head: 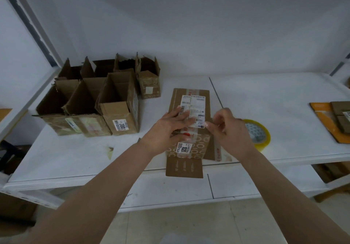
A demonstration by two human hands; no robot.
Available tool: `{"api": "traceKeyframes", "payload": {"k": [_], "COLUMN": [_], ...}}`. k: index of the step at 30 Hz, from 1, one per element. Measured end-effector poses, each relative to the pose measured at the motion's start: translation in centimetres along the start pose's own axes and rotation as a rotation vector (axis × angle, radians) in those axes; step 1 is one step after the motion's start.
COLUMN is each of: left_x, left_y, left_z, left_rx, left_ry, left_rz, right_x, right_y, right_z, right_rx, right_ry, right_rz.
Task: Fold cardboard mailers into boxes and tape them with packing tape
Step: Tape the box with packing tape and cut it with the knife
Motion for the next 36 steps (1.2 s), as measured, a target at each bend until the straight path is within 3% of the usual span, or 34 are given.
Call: {"api": "traceKeyframes", "payload": {"k": [4,8,10,15,23,25,30,36], "left_x": [-0.2,-1.0,-1.7,-3.0,-2.2,-1.2,0.8,0.8], "left_y": [0.3,0.8,0.9,-2.1,-0.7,1.0,3.9,1.4], "left_z": [-0.2,-1.5,-2.3,-1.5,-0.3,0.7,2.5,2.3], "left_rx": [-0.036,-0.130,-0.277,-0.398,-0.467,-0.304,0.591,1.090], "left_ry": [0.034,0.154,0.261,0.540,0.520,0.546,0.651,0.692], "left_rz": [0.051,0.028,-0.043,0.042,-0.108,-0.196,-0.491,-0.578], "right_x": [-0.1,0.0,0.2,0.8,1.5,1.8,1.2,0.1], "right_y": [-0.4,0.0,-0.2,-0.9,-2.8,-2.7,-2.3,-2.5], "right_z": [0.6,-1.3,-2.2,-3.1,-7.4,-8.8,-10.1,-6.1], "right_rx": [0.085,0.004,-0.009,-0.051,-0.199,-0.272,-0.464,-0.932], "right_ry": [0.096,-0.024,-0.085,-0.133,-0.406,-0.471,-0.587,-0.608], "right_rz": [0.028,-0.007,0.005,0.085,0.144,0.111,0.041,0.122]}}
Point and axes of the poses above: each hand's wrist, its own x-axis away from the middle knuckle, its own y-axis out of the back of the hand, z = x × y, the point moved 7 cm from there along -x, towards the middle knuckle, and after that the axes turned 1 degree about -x, right-handed, at the moved point
